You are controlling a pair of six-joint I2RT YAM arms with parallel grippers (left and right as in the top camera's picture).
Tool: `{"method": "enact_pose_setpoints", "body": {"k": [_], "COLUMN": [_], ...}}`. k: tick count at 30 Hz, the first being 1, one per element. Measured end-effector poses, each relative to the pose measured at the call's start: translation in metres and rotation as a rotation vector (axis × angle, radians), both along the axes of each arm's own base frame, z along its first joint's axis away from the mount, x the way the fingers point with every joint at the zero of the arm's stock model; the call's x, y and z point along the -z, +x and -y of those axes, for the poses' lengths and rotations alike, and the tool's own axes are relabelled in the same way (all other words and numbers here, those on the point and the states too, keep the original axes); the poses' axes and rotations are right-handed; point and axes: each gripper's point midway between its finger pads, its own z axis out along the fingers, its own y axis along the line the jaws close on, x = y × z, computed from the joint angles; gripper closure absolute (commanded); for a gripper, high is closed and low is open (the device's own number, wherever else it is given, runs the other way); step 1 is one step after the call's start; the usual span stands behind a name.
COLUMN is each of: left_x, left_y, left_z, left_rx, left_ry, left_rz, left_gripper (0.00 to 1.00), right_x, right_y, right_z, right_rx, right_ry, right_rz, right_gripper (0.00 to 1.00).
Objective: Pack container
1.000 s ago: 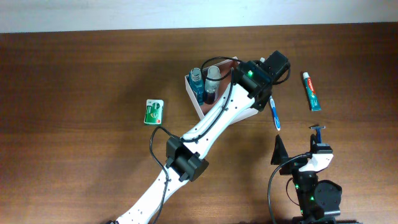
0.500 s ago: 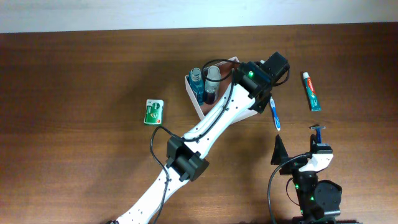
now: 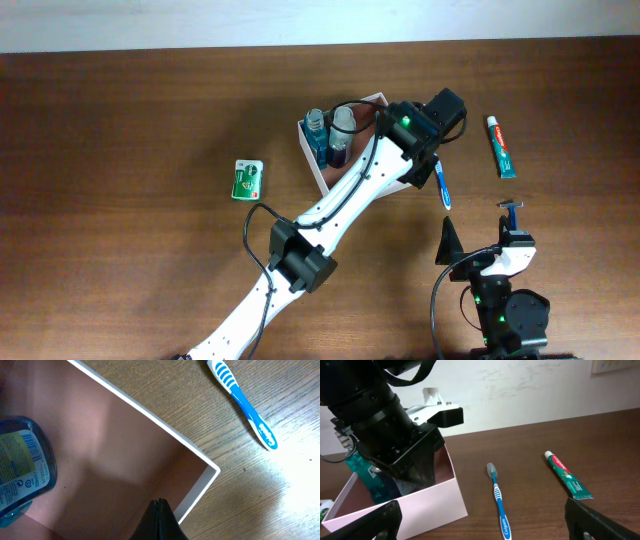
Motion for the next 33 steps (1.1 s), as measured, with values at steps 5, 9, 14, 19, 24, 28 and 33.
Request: {"method": "enact_pose_setpoints", "body": {"k": [5,9,14,19,24,28,33], "left_x": [0.002,0.003,0.004,0.004,0.004,0.004,0.004], "left_y": [-0.008,-0.013,-0.014,-0.014,-0.014,-0.019,-0.023], "left_z": [-0.005,-0.009,-0.009,-0.009,-0.008,-0.005,-0.001], "left_rx": [0.007,0.013,0.017,0.024,0.029,0.039,0.049], "left_ry": [0.027,0.044,0.045,0.046,0.044,0.022,0.004], "left_rz": [-0.025,-0.047,-0.051,-0.051,-0.053,-0.077,-0.098], "left_gripper": [0.99,0.99,0.99,0.99,0.99,0.99,0.99], "right_x": [0.0,0.0,0.0,0.0,0.0,0.0,0.0], "right_y": [0.0,0.0,0.0,0.0,0.0,0.0,0.0], "right_z": [0.0,0.0,0.0,0.0,0.0,0.0,0.0], "right_rx": [0.0,0.0,0.0,0.0,0.0,0.0,0.0], "right_ry": [0.0,0.0,0.0,0.0,0.0,0.0,0.0], "right_rz": [0.0,0.0,0.0,0.0,0.0,0.0,0.0], "right_gripper": [0.02,0.02,0.02,0.02,0.02,0.02,0.02]}}
